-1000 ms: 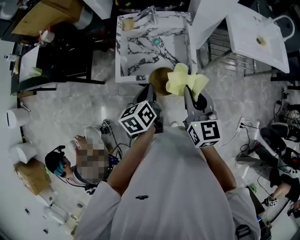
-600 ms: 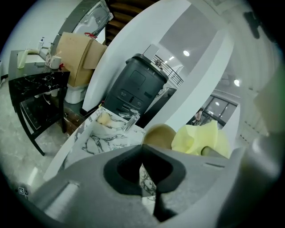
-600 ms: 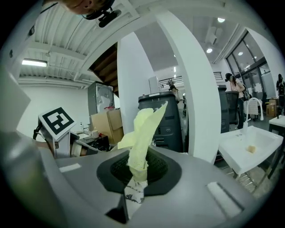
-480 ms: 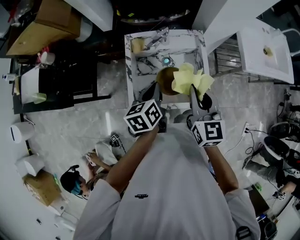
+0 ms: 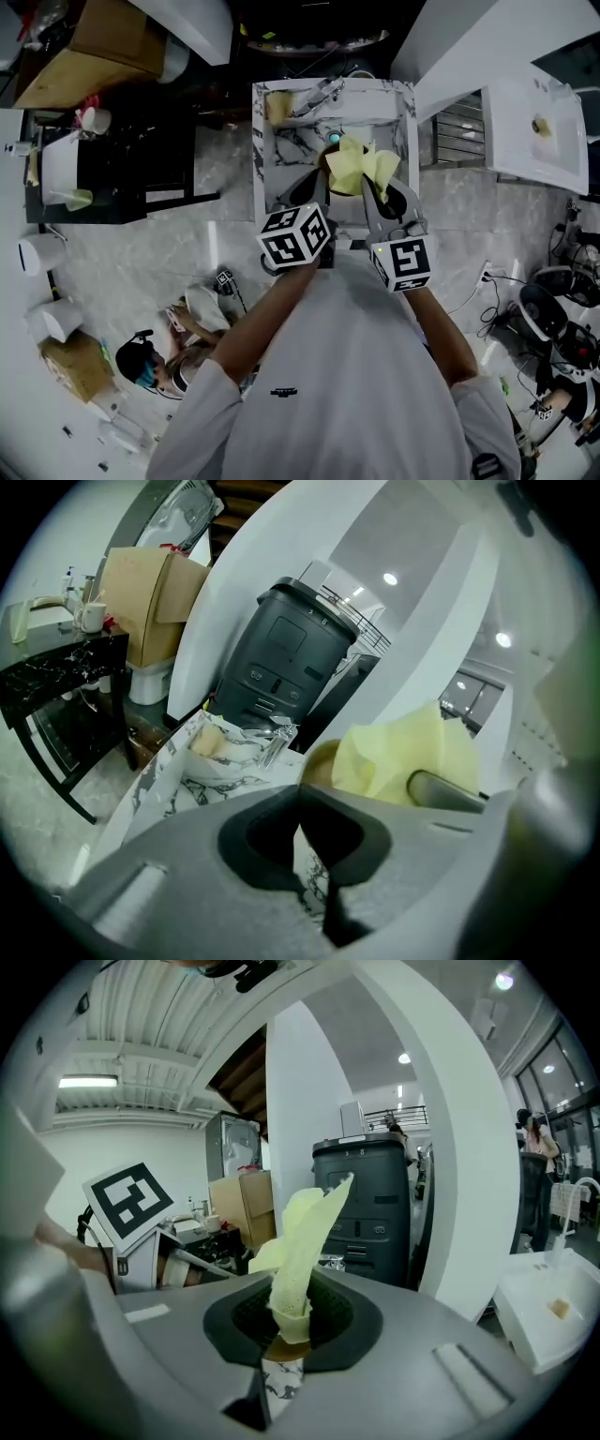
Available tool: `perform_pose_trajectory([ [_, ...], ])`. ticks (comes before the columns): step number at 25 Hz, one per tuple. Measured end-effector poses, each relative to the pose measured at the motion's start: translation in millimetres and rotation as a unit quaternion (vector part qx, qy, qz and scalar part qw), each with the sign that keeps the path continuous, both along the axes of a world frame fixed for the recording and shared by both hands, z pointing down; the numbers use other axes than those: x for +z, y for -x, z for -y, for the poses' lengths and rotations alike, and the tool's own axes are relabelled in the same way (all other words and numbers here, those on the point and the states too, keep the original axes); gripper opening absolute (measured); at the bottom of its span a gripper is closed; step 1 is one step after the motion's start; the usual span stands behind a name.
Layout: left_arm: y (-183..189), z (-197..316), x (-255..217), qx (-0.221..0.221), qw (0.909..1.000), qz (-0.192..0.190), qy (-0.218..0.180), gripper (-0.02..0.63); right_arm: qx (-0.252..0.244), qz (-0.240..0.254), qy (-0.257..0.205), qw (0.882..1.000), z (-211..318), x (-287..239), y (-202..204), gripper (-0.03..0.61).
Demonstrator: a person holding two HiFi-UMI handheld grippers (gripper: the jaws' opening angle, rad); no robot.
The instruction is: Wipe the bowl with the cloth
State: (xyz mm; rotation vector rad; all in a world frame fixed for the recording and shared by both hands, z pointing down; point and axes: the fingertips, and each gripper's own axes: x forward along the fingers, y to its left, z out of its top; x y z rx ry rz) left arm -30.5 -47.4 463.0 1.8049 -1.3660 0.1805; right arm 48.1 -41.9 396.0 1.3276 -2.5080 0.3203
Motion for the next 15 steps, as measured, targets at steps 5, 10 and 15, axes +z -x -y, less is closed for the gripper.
perform_pose_trajectory([
  [5, -6, 8, 2, 0.015, 0.9998, 0.011, -0.005, 0.006, -0.036, -0.065, 0.024, 0.997, 13, 25, 15, 0.032],
  [10, -9, 10, 2, 0.03, 0.9992, 0.025, -0.014, 0.006, -0.082, -0.142, 0.023, 0.986, 18, 42, 25, 0.032],
  [15, -11, 6, -9, 0.076, 0.9937, 0.068, -0.046, 0.006, -0.109, -0.213, 0.015, 0.971, 20, 47, 31, 0.032],
])
